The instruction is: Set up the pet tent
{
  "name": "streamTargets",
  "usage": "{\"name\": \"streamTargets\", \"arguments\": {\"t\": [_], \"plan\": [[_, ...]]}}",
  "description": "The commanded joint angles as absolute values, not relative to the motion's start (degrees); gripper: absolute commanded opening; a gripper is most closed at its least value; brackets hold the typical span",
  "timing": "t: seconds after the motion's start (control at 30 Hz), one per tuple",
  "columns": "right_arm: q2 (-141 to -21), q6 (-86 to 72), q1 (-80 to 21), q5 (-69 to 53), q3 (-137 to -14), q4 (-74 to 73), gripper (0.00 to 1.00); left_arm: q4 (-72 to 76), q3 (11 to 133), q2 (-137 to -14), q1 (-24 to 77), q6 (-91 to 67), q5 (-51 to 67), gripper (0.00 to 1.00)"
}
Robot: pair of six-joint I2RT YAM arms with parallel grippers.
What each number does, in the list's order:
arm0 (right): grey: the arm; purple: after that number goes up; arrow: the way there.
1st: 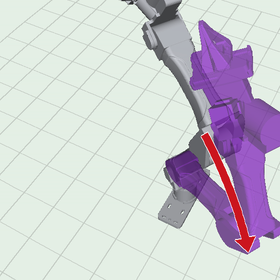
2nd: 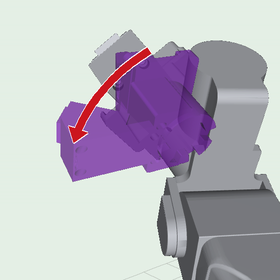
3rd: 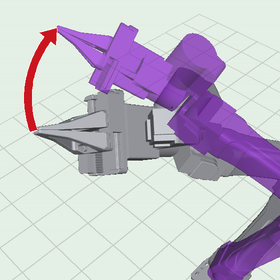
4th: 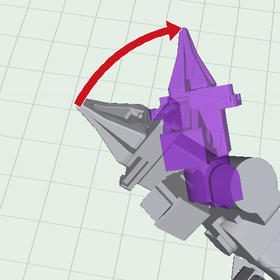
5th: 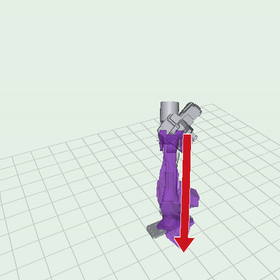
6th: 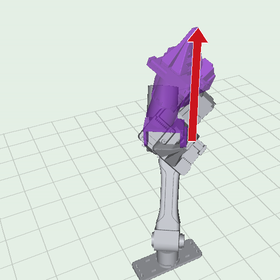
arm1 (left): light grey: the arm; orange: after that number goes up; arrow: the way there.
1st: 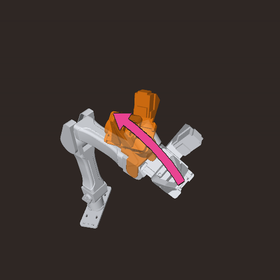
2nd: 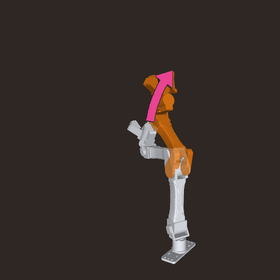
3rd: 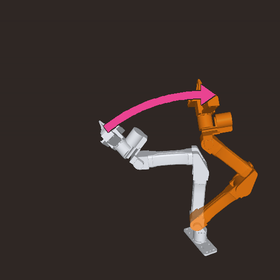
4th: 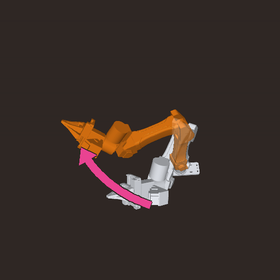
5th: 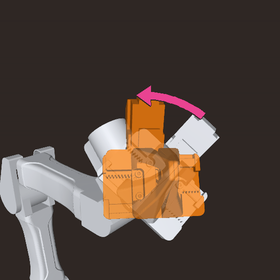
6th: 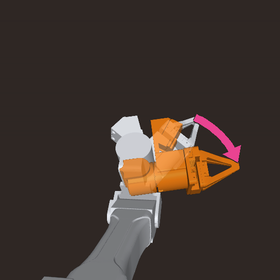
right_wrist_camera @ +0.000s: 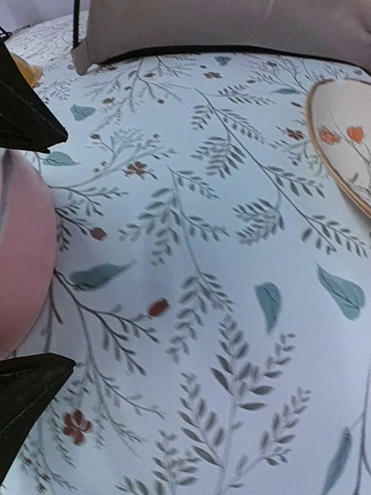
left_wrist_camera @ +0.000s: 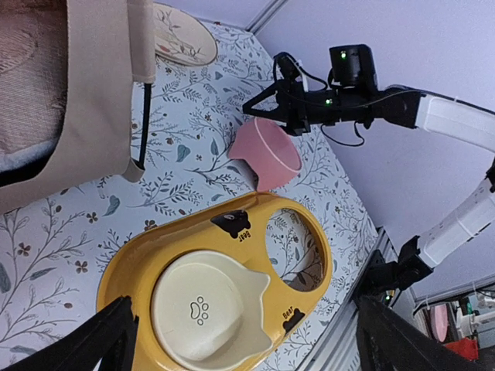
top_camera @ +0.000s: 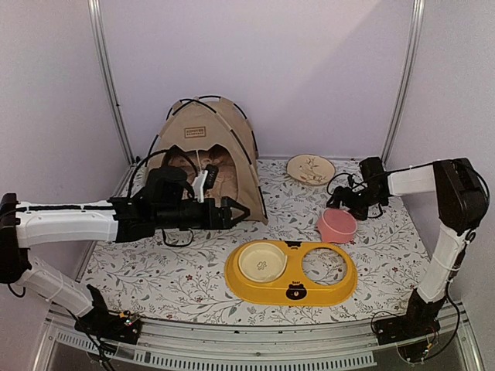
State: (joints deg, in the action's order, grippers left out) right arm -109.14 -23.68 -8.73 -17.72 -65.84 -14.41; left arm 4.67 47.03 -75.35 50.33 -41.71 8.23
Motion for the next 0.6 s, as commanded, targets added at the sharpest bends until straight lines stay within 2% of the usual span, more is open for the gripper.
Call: {"name": "streamTargets", "arguments": {"t": [0.0,0.17,0.43,0.57], "plan": [[-96.75,-29.71,-9.05,-11.32,-55.17,-8.48,0.96,5.27,50.78,-80.42,52.41,-39.99,9.98,0.99],[-84.94,-33.58,-8.78,-7.88,-45.15,-5.65,1.0,5.6,51.6,-82.87,53.19,-40.32,10.11,0.99],[-69.65,-41.96,-10.54,-19.36,-30.16,-1.07,0.99,4.28,51.71,-84.11,53.36,-39.92,10.57,1.0],[-61.95,-47.5,-15.1,-17.8,-25.07,-2.41,0.99,4.77,51.19,-84.72,53.46,-40.38,10.81,0.99]]}}
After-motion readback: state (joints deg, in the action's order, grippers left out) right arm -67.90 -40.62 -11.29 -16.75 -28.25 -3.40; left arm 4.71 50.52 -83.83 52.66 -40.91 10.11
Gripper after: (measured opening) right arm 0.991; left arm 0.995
